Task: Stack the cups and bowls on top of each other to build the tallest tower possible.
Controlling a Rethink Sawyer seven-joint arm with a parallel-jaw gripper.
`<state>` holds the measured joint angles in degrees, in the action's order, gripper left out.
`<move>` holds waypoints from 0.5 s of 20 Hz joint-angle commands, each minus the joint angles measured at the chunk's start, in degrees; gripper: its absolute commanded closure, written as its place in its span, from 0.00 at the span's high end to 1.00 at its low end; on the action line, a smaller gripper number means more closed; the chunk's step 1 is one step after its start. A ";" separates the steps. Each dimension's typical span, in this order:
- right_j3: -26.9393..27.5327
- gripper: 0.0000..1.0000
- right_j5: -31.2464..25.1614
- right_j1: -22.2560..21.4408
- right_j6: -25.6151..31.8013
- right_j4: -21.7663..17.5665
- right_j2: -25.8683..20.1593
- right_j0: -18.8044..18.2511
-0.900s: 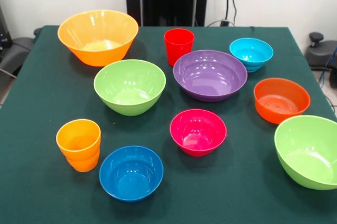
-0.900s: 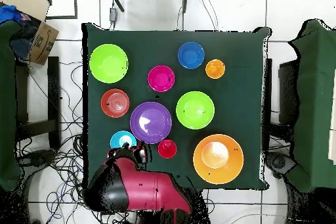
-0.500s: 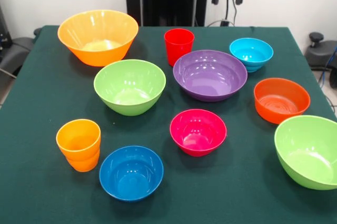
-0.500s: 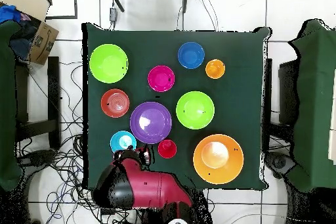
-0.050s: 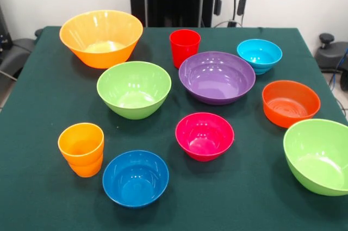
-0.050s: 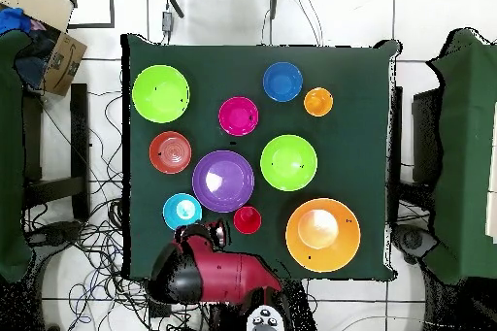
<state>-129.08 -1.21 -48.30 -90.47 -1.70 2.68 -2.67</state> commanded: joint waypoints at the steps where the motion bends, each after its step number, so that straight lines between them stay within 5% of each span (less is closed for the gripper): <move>1: -1.43 1.00 4.57 6.45 -9.32 -3.25 -2.16 -0.34; 10: -1.09 1.00 6.10 8.73 -9.33 -3.15 -2.23 -0.60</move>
<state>-129.08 2.19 -43.17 -90.47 -1.73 2.98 -2.71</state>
